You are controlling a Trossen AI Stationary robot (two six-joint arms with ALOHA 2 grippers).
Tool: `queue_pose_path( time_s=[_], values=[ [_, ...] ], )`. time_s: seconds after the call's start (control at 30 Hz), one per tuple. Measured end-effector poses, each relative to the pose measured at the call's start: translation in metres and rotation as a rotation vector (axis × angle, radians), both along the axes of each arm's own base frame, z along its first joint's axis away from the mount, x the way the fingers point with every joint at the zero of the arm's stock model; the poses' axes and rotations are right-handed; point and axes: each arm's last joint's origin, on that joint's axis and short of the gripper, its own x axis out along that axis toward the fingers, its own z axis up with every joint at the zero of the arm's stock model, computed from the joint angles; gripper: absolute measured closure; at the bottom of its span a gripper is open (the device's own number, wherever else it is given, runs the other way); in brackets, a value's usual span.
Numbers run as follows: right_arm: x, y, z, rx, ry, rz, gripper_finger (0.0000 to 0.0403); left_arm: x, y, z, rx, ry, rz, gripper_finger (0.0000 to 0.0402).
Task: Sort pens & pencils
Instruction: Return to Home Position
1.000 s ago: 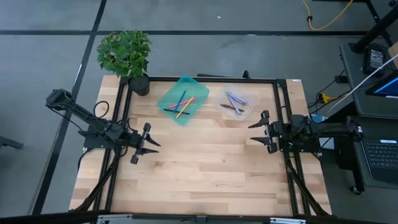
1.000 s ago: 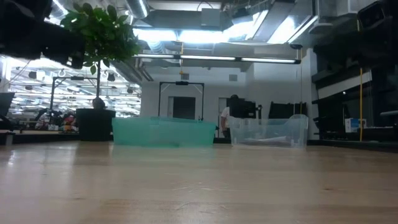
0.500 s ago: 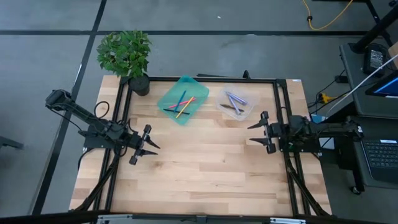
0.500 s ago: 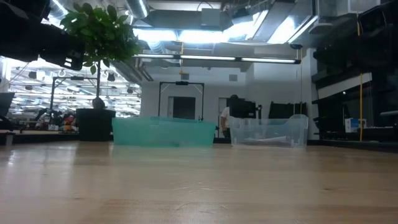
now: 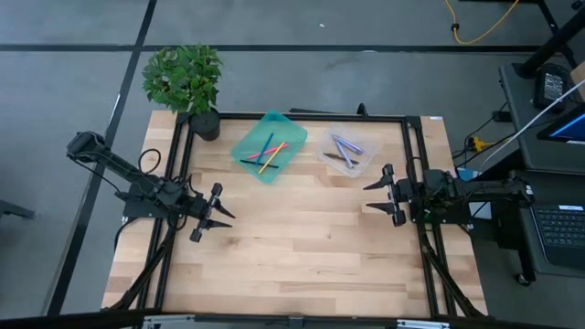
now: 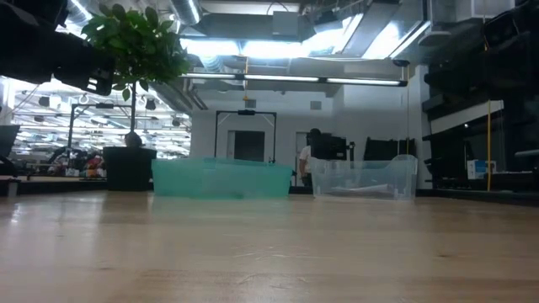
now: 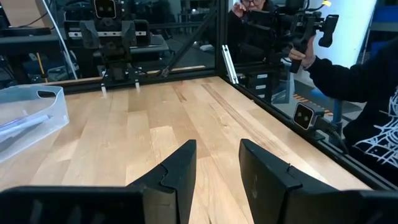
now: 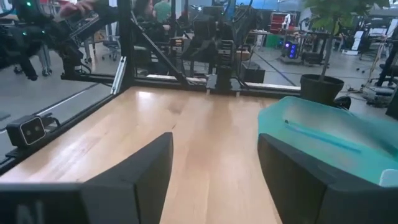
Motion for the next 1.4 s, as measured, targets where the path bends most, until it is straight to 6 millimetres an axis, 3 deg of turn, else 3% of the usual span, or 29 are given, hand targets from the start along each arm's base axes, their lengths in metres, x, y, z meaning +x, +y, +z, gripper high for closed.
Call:
queue_pose_path(
  time_s=[0.23, 0.73, 1.4],
  values=[
    [0.0, 0.0, 0.0, -0.009, -0.001, 0.001, 0.0167, -0.001, 0.007, 0.006, -0.023, -0.05, 0.04, 0.0286],
    [0.0, -0.002, 0.001, -0.082, -0.02, -0.054, 0.0167, -0.009, 0.056, 0.027, -0.062, -0.267, 0.446, 0.0286],
    [0.0, -0.003, 0.001, -0.086, -0.014, -0.088, 0.0167, -0.009, 0.061, 0.027, -0.056, -0.264, 0.484, 0.0286]
  ],
)
